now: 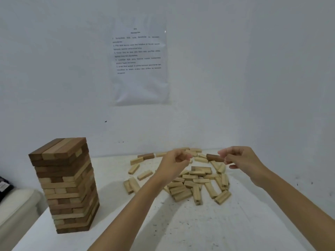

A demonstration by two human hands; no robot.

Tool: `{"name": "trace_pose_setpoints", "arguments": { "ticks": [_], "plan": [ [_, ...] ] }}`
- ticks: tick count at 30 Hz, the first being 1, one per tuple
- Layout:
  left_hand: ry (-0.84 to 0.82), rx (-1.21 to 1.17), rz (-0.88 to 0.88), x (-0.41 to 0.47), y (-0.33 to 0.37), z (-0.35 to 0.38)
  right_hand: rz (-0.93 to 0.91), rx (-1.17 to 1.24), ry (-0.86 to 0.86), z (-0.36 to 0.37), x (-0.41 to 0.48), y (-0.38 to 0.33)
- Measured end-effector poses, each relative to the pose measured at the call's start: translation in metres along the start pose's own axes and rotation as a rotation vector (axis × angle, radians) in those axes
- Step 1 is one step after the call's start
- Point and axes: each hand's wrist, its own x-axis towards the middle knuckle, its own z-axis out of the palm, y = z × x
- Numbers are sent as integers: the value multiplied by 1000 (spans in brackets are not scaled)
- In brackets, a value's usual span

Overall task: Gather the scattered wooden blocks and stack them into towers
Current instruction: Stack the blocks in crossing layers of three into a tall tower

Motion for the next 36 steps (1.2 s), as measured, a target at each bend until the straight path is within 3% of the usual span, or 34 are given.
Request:
{"name": "trace_pose_setpoints", "arguments": {
  "ticks": [10,17,20,29,36],
  "plan": [
    [-138,134,-7,53,-49,28,6,-263,131,7,64,61],
    [-165,97,-13,60,-62,34,2,-410,-29,6,73,87],
    [-165,35,-25,61,-63,33,-22,-436,-17,8,75,87],
    [-96,-52,-45,57,-57,28,-58,-185,22,8,73,82],
    [93,-186,-32,52,-39,9,-81,135,89,8,67,57]
  ]
}}
